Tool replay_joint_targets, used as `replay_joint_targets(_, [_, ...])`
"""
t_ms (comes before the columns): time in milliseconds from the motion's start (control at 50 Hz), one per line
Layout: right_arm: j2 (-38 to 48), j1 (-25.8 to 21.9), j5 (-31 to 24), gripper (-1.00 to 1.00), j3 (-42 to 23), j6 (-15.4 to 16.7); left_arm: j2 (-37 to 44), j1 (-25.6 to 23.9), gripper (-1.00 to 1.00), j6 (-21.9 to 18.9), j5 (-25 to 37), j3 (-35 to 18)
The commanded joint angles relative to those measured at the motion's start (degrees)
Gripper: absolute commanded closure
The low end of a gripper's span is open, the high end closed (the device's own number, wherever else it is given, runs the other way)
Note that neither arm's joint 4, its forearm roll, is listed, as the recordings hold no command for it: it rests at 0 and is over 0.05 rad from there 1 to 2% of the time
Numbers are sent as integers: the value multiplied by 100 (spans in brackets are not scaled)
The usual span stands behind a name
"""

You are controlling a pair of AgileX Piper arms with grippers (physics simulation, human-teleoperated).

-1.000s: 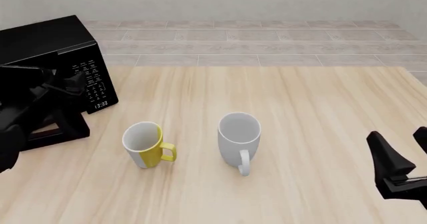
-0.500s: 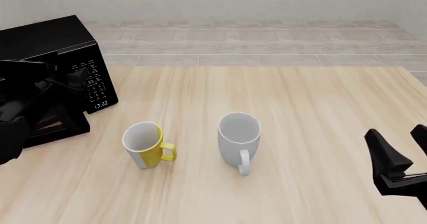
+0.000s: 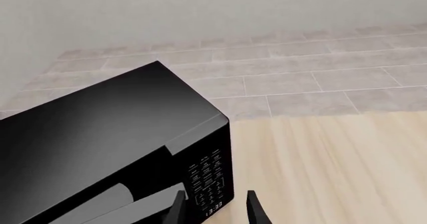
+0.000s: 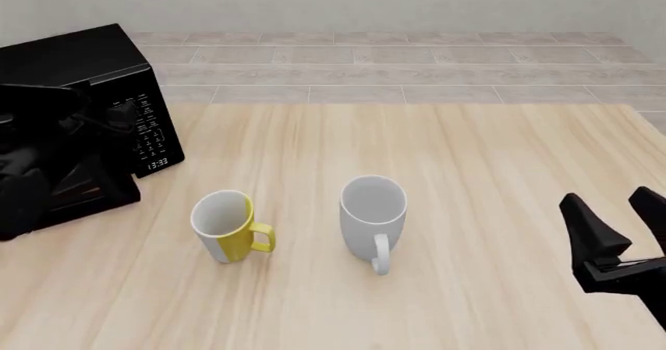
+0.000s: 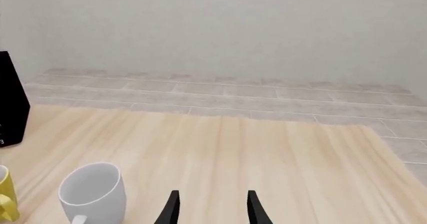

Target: Close the microwave.

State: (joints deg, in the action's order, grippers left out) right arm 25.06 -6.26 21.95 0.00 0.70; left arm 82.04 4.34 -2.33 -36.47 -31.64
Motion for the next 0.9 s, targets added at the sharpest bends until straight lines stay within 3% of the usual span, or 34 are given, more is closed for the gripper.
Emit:
replay_joint_targets(20, [-23, 1, -16, -100, 0, -37, 411, 129, -100, -230, 268, -174])
replay_joint_targets(420, [62, 24, 35, -100, 0, -10, 727, 189, -100, -170, 307, -424])
replay_joint_targets(740, [927, -6, 849, -100, 0, 0, 780, 212, -100, -117, 487, -604])
replay_joint_targets(900, [593, 9, 517, -100, 0, -11, 865, 232, -100, -123, 465, -651])
